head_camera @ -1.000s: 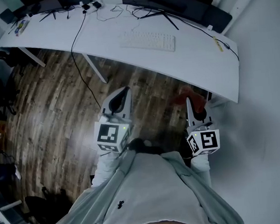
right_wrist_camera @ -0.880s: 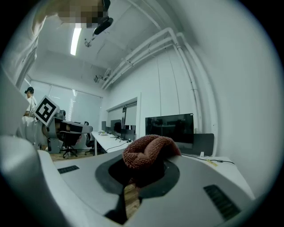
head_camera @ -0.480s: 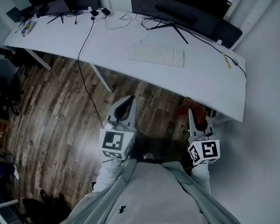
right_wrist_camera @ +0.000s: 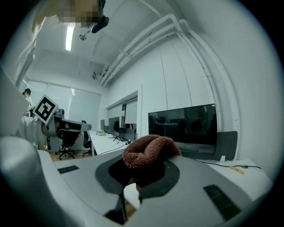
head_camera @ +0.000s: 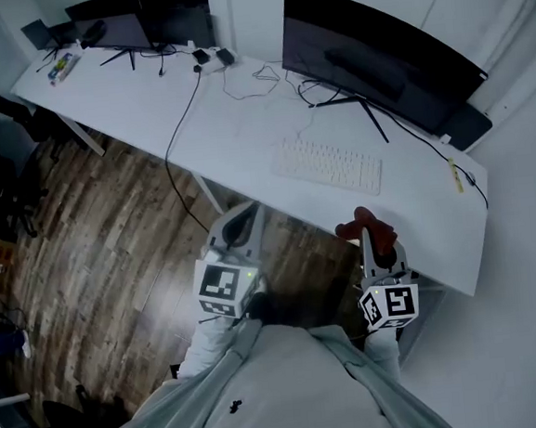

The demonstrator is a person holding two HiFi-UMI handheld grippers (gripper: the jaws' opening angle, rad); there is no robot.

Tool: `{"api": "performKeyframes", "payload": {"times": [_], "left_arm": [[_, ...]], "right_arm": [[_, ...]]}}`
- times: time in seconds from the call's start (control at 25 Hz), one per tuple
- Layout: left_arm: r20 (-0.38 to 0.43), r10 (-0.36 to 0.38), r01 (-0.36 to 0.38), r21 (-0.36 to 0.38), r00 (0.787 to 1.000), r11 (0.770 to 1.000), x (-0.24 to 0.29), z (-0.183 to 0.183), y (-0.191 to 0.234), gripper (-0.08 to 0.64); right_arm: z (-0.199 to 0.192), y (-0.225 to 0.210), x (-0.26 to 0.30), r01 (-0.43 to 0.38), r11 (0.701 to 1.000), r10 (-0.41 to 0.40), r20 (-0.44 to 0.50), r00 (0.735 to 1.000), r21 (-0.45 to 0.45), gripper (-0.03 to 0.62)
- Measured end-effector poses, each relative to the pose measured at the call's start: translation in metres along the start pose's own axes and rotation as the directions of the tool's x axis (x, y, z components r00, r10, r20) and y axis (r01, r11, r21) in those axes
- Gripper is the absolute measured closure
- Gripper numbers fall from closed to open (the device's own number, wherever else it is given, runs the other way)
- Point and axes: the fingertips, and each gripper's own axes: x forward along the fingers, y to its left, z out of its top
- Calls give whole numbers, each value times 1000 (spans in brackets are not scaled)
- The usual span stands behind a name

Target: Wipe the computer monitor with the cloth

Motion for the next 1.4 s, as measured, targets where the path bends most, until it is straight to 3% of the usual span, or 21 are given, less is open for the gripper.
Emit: {"api": "performKeyframes", "payload": {"times": [0.4,0.76,1.12,1.4], "left_arm": [[13,-36,36,-14,999,999,61,6,97,540],[-26,-46,45,-45,999,998,93,-12,130,540],[-20,-32,32,-27,999,999,156,-5,161,540],[3,-43,43,4,999,999,236,23,183,540]], "right_arm": [[18,13,111,45,999,-45,-6,999,-12,557],[13,14,161,42,999,-42,-39,998,-14,557],[17,-19,233,24,1000,-24,-16,1000,-14,557],[37,-65,298,28,999,-28,6,1000,-23,557]]}}
